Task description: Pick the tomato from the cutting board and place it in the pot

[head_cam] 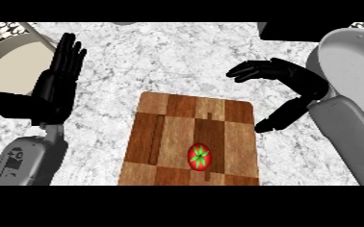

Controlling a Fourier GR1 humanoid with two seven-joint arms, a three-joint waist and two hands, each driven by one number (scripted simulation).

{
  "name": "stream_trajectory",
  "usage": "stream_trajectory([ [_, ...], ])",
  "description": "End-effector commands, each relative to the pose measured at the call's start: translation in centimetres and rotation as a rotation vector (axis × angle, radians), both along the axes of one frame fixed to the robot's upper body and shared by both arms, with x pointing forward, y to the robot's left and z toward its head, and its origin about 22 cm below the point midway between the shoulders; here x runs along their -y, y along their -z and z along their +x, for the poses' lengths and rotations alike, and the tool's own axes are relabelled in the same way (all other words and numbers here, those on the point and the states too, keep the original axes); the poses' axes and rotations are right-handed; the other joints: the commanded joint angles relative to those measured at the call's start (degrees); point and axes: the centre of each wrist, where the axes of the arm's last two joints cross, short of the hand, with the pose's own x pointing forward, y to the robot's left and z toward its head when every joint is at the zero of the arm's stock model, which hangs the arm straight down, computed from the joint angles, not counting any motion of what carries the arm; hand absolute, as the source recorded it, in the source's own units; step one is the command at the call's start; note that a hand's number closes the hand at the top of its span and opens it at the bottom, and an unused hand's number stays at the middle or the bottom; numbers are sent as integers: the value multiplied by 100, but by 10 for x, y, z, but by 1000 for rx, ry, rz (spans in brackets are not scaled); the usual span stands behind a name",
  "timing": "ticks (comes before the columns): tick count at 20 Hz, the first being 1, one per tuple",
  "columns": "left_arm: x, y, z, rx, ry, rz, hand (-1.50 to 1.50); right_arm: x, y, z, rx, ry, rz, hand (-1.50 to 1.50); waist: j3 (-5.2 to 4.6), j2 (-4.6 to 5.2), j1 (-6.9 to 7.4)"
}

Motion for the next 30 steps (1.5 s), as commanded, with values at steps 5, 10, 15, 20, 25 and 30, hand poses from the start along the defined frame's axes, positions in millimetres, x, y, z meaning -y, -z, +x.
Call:
stream_trajectory([
  [5, 11, 4, 8, -12, -23, -25, 0, -10, -4, 13, 161, -171, -277, -150, -10, -69, -165],
  [10, -13, 24, -10, -16, -22, -15, 0, -33, -20, -4, 227, -218, -469, -150, -17, -114, -222],
  [15, -14, 9, 8, -19, -58, -5, 0, -82, -15, -30, 245, -226, -564, -150, -17, -115, -283],
  [20, -21, 10, 5, -25, -49, -4, 0, -94, -1, -53, 212, -186, -640, -150, -15, -109, -275],
  [25, -20, 9, 0, -26, -37, -13, 0, -94, 29, -41, 163, -201, -694, -150, -13, -99, -239],
  [30, -31, 6, -2, -38, -27, -8, 0, -118, 24, -51, 181, -214, -670, -150, -14, -104, -246],
])
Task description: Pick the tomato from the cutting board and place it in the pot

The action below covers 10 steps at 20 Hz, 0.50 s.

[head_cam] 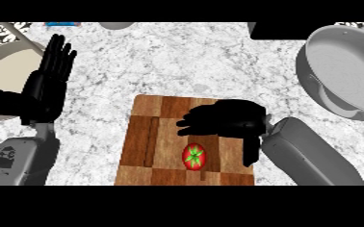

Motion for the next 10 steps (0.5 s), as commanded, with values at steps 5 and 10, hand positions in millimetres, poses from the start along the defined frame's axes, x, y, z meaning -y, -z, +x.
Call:
stream_trajectory([
  [5, 5, -11, -3, 9, -1, -5, 0, -5, 31, -16, 13, -37, 77, -150, 1, -1, -5],
  [10, 8, 5, 4, 12, 1, 1, 0, -12, 27, -9, 44, 1, 30, -150, 0, 3, -5],
])
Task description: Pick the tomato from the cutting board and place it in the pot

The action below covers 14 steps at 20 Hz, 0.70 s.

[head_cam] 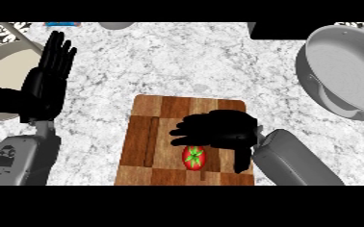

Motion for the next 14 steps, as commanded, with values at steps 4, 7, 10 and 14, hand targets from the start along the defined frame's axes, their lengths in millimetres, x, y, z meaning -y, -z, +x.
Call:
stream_trajectory([
  [4, -12, 5, -11, 7, -4, -6, 0, -26, 3, -3, 67, 65, -57, -150, -1, -2, 12],
  [7, 1, 6, -2, 0, -2, 7, 0, -29, 31, 3, 46, 61, -77, -150, 0, 5, 12],
  [10, 14, 19, 1, 3, -2, 2, 0, -35, 27, -25, 38, 53, -64, -150, -2, -1, -27],
  [14, 21, 16, -15, 6, 8, -28, 0, -43, 74, -22, 33, 24, -64, -150, 0, 4, 21],
])
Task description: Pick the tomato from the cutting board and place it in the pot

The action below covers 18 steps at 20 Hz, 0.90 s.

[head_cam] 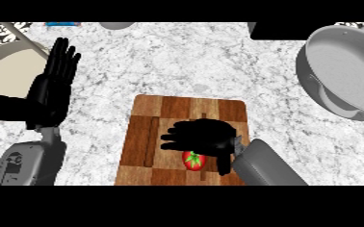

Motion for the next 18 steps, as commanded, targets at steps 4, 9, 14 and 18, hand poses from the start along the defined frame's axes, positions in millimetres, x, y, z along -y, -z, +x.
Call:
stream_trajectory([
  [4, -2, 1, 15, -7, 2, 23, 0, -20, 16, 6, -32, -21, 8, -150, 3, 10, -13],
  [9, -12, 1, -10, 15, -1, 9, 0, -40, 28, -25, -11, -185, 6, 150, 2, -6, 16],
  [14, -17, 3, 3, 7, 9, 10, 0, -35, 35, -25, 43, -203, 105, 150, 3, 8, -10],
  [18, -2, -32, -11, 4, -5, -3, 0, -27, 18, -20, 65, -194, 92, 150, 5, -11, 6],
])
